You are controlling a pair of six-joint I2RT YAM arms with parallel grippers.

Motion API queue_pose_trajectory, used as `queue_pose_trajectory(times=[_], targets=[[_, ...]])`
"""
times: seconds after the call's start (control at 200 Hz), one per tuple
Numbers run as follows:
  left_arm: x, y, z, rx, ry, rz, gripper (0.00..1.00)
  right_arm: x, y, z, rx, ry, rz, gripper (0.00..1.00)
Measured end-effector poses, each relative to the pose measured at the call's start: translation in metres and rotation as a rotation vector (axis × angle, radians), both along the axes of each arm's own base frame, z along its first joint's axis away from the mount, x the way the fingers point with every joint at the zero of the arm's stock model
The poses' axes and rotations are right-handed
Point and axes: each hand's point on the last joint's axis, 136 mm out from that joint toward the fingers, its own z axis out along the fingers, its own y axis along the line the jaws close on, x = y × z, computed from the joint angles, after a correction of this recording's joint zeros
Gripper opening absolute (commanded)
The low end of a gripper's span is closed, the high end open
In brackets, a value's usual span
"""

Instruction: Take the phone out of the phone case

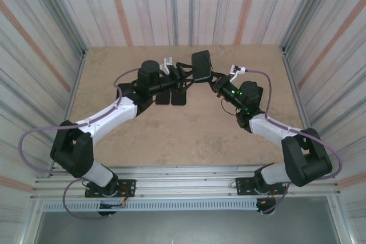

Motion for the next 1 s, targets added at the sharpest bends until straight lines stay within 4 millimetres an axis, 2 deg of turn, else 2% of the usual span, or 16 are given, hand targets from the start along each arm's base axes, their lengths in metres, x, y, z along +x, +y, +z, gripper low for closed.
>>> queue_pose_trajectory(times=[0.09, 0.225, 0.516, 0.792, 1.002], targets=[[-0.006, -0.001, 0.003, -0.011, 0.011, 0.018, 0.69, 0.001, 0.002, 0.004, 0.002, -0.011, -0.012, 0.00], [-0.003, 0.001, 0.005, -0.024, 0.028, 0.053, 0.65, 0.002, 0.003, 0.009, -0.005, -0.033, -0.023, 0.00], [-0.004, -0.001, 0.006, -0.048, 0.062, 0.068, 0.54, 0.003, 0.003, 0.009, -0.015, -0.042, -0.042, 0.00], [-0.006, -0.004, 0.007, -0.061, 0.074, 0.064, 0.62, 0.005, 0.002, 0.009, -0.023, -0.048, -0.060, 0.00], [-0.024, -0.003, -0.002, -0.050, 0.097, 0.051, 0.62, 0.006, 0.000, 0.009, -0.022, -0.048, -0.074, 0.00]])
